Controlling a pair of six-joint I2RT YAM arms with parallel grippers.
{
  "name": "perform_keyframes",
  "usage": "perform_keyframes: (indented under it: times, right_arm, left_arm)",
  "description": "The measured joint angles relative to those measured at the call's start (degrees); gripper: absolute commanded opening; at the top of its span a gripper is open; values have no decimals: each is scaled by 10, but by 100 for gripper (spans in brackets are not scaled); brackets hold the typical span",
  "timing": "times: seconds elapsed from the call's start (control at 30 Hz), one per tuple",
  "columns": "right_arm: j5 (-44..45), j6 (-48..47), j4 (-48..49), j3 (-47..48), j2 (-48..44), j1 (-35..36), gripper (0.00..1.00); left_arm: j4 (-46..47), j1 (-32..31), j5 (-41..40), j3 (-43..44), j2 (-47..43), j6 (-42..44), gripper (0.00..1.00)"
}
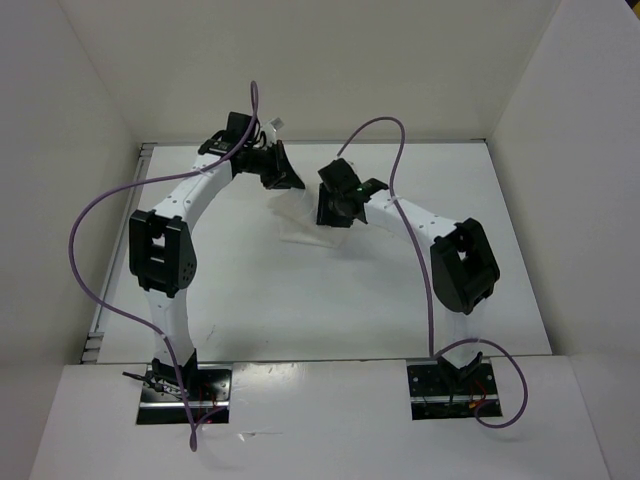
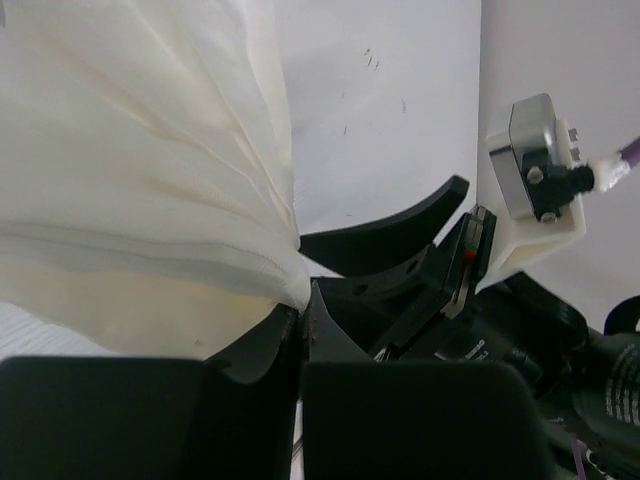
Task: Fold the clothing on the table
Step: Fold the skirt
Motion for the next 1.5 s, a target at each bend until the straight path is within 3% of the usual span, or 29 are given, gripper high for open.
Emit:
perform_keyframes:
  times: [0.03, 0.07, 0.1, 0.13, 0.5, 0.77, 1.27, 1.3, 1.5]
  right_arm:
    - [3, -2, -2, 2, 2, 5, 33]
    - [5, -4, -5, 2, 3, 10, 12]
    - [4, -6, -8, 2, 3, 14, 3]
    - [3, -5, -10, 2, 3, 17, 0]
    - [-16, 11, -10, -36, 8, 28, 0]
    - [49, 23, -7, -36, 43, 28, 0]
    - [160, 80, 8, -97, 47, -6, 0]
    - [164, 85, 8, -101, 46, -12, 0]
    - [168, 95, 4, -112, 37, -42, 4]
  left_arm:
    - [0, 0, 0, -4, 0, 0, 0]
    - [1, 0, 0, -7, 0, 0, 0]
    - [1, 0, 0, -10, 1, 0, 0]
    - [0, 0, 0, -12, 1, 0, 0]
    - [3, 0, 0, -13, 3, 0, 0]
    - [11, 0, 0, -24, 5, 0, 0]
    - [47, 0, 2, -192, 2, 2, 1]
    - [48, 0, 2, -202, 2, 3, 2]
    - [61, 0, 0, -281, -7, 9, 44]
